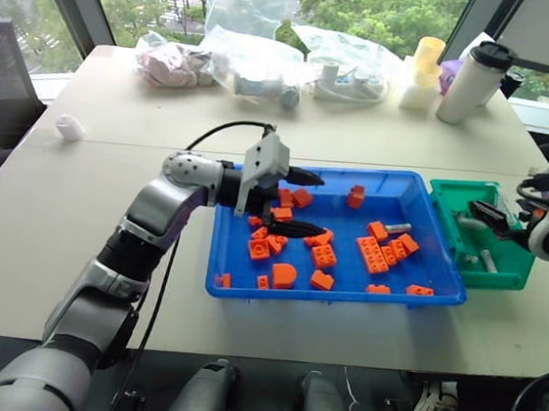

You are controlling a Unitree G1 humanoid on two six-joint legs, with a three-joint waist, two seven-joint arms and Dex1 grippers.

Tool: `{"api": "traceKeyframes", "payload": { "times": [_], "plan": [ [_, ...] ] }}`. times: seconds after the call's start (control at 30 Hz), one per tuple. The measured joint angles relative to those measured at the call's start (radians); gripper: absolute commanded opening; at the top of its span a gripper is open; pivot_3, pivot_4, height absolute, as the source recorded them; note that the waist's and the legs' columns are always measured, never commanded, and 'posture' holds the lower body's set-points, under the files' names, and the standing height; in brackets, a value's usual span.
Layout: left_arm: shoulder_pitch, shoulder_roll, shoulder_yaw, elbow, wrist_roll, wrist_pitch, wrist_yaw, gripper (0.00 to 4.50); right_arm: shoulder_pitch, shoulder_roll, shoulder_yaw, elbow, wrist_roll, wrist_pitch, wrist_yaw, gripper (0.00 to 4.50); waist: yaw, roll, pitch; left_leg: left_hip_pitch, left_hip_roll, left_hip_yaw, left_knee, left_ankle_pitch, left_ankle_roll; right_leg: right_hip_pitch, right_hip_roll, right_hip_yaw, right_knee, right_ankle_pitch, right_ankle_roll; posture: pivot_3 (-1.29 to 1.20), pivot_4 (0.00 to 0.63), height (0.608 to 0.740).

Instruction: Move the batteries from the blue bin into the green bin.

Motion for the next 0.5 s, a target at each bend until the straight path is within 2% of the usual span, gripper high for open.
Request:
{"api": "traceKeyframes", "payload": {
  "times": [0.2, 0.33, 0.5],
  "plan": [
    [0.009, 0.032, 0.011, -0.009, 0.001, 0.006, 0.001, 4.50, -0.041, -0.037, 0.038, -0.006, 0.043, -0.052, 0.044, 4.45, -0.005, 0.000, 0.000, 0.000, 0.000, 0.000, 0.000, 0.000, 0.000, 0.000, 0.000, 0.000, 0.000, 0.000, 0.000, 0.00, 0.150, 0.740],
    [0.030, 0.122, 0.033, -0.091, -0.003, 0.042, -0.021, 4.50, -0.025, -0.144, 0.230, -0.079, 0.047, -0.302, 0.277, 4.45, -0.020, 0.000, 0.000, 0.000, 0.002, -0.001, 0.000, 0.000, 0.000, 0.000, 0.002, -0.001, -0.001, 0.000, 0.000, 0.00, 0.150, 0.740],
    [0.050, 0.187, 0.040, -0.193, -0.021, 0.089, -0.049, 4.50, -0.080, -0.148, 0.467, 0.043, -0.044, -0.529, 0.421, 4.45, -0.020, 0.000, 0.000, 0.001, 0.001, -0.001, 0.001, 0.000, 0.000, 0.001, 0.001, -0.001, -0.001, 0.000, 0.000, 0.00, 0.150, 0.740]
  ]
}}
